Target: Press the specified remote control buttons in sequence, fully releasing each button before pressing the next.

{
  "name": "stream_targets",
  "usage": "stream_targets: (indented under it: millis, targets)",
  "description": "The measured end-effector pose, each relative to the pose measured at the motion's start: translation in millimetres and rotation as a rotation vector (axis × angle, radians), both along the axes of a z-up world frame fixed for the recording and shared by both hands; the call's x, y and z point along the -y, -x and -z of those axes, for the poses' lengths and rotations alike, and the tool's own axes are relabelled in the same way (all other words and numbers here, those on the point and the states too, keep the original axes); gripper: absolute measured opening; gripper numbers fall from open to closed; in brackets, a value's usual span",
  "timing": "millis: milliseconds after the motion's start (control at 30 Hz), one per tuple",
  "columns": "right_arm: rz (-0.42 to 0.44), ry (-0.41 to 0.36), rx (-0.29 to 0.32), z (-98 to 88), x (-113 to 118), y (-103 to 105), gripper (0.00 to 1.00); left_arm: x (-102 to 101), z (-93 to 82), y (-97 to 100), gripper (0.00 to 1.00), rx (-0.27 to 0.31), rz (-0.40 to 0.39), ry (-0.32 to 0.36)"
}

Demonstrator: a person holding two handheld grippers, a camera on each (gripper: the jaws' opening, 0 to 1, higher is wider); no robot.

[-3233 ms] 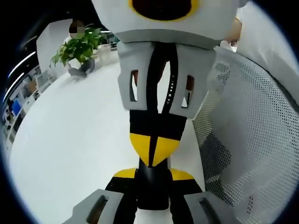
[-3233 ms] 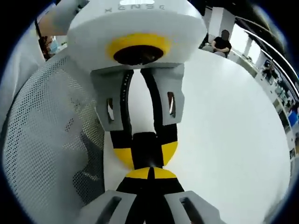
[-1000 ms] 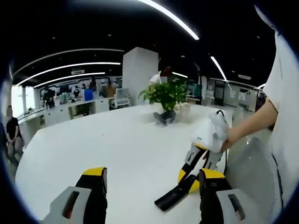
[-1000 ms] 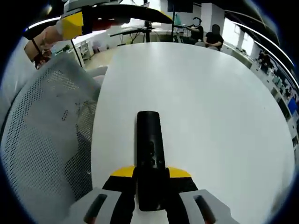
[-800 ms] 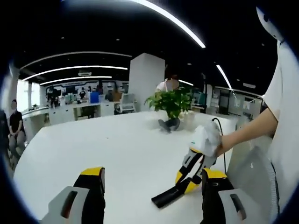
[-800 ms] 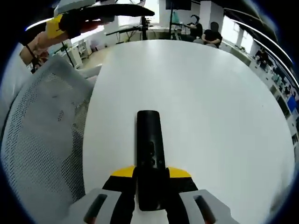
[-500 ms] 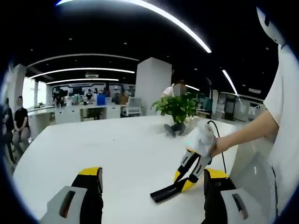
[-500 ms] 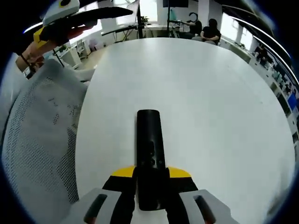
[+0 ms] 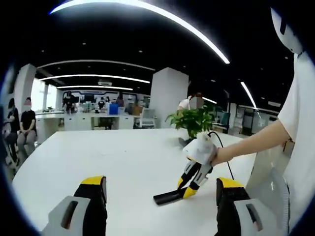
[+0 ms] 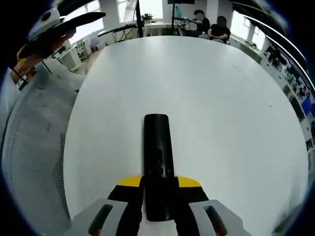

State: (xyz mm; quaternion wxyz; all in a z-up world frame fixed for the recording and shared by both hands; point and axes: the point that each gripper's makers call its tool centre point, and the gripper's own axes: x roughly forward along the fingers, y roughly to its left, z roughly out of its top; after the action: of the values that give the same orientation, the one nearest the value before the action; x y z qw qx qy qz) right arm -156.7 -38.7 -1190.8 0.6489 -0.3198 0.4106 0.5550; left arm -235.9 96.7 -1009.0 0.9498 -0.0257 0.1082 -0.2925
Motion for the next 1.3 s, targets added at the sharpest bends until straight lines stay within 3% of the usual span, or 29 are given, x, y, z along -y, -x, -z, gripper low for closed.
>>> stream_targets:
  millis: [600,1000,1233,1300]
  targets:
    - [-0.026,0.07,0.026,3.4,3.5,-38.8,0.22,-6.8,-3.3,3.9,1.0,0.01,-0.035,0.033]
    - [0.013,0.068,0.024,3.2,4.3,-63.1,0.22,-7.9,-3.0,6.7,1.0,0.003,-0.038,0.034]
    - [-0.014,0.058,0.032,3.4,4.8,-73.8,0.23,-11.8,-3.2,6.7,1.0,-0.005,-0.057,0.046]
    - [-0.007,0.051,0.044,3.0,5.5,-80.3,0.29,-11.9,-3.5,6.7,1.0,-0.007,-0.058,0.05]
